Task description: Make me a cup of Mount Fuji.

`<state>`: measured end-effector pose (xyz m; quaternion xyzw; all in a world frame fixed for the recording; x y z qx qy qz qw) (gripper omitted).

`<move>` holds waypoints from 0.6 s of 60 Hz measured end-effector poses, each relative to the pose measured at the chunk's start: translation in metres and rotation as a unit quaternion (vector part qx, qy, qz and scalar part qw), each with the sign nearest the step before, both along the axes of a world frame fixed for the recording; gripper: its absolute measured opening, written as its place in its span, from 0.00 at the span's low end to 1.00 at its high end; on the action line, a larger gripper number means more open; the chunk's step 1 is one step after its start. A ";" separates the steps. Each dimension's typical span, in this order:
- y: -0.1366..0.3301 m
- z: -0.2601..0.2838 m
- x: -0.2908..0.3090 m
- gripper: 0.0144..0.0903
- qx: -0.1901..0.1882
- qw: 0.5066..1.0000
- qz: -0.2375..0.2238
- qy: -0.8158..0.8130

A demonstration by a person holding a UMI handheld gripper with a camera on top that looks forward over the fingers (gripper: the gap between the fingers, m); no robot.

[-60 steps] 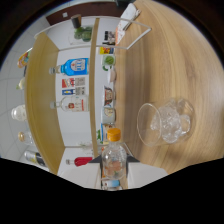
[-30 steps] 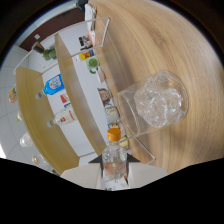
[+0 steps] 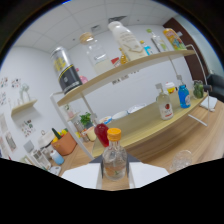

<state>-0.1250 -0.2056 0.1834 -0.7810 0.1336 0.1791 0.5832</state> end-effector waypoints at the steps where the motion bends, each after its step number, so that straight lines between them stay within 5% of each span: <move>1: 0.000 -0.003 -0.005 0.27 0.000 1.000 0.004 -0.020; 16: 0.008 -0.090 -0.063 0.27 -0.050 0.981 0.043 -0.181; 36: 0.003 -0.160 -0.079 0.28 -0.141 0.968 0.062 -0.198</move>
